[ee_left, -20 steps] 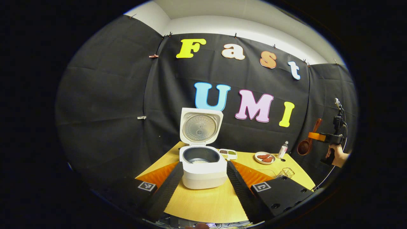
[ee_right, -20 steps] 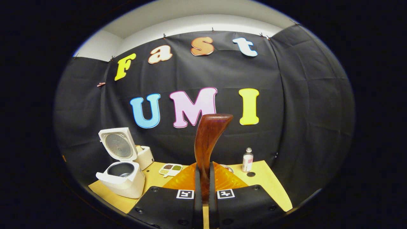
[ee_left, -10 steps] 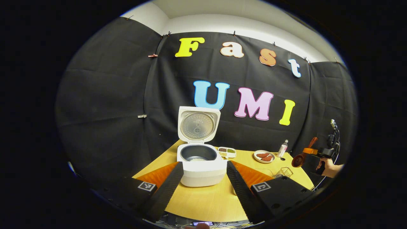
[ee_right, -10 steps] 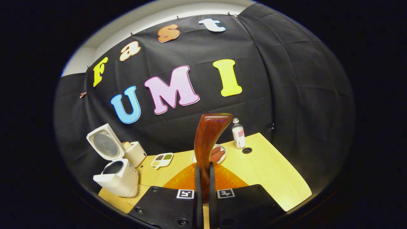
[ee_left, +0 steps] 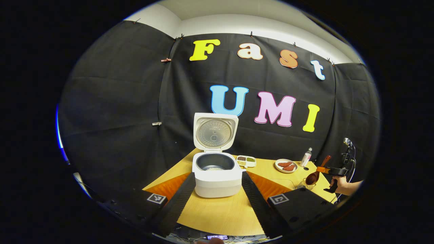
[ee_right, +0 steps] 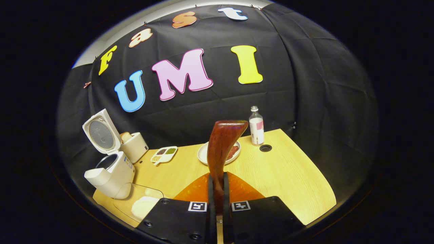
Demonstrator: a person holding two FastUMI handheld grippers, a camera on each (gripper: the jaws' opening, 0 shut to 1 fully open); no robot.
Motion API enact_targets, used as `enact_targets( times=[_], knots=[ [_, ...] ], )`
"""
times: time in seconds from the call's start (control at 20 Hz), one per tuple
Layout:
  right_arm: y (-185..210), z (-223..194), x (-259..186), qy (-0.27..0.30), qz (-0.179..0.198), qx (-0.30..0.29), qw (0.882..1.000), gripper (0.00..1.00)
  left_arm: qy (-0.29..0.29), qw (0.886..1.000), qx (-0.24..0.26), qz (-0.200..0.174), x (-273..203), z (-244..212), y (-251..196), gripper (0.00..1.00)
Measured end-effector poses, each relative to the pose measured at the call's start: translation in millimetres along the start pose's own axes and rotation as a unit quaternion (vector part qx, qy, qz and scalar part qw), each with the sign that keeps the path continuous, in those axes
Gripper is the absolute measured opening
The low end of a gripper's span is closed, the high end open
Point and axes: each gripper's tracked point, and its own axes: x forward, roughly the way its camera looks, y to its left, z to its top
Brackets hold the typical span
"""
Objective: Close the left gripper, press the button to open the rice cooker; take a wooden spoon from the chopstick holder with the right hand, scoop a spoonful of rice and pour it into the rice cooker, then put the wooden spoon back into the chopstick holder.
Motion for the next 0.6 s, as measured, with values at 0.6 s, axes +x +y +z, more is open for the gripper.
enact_targets(
  times=[0.6],
  knots=[
    [-11.4, -26.0, 6.7, 0.038, -0.019, 0.062, 0.997, 0.25, 0.007, 1.000, 0.009, -0.004, 1.3, -4.2, 2.3, 0.95]
  ],
)
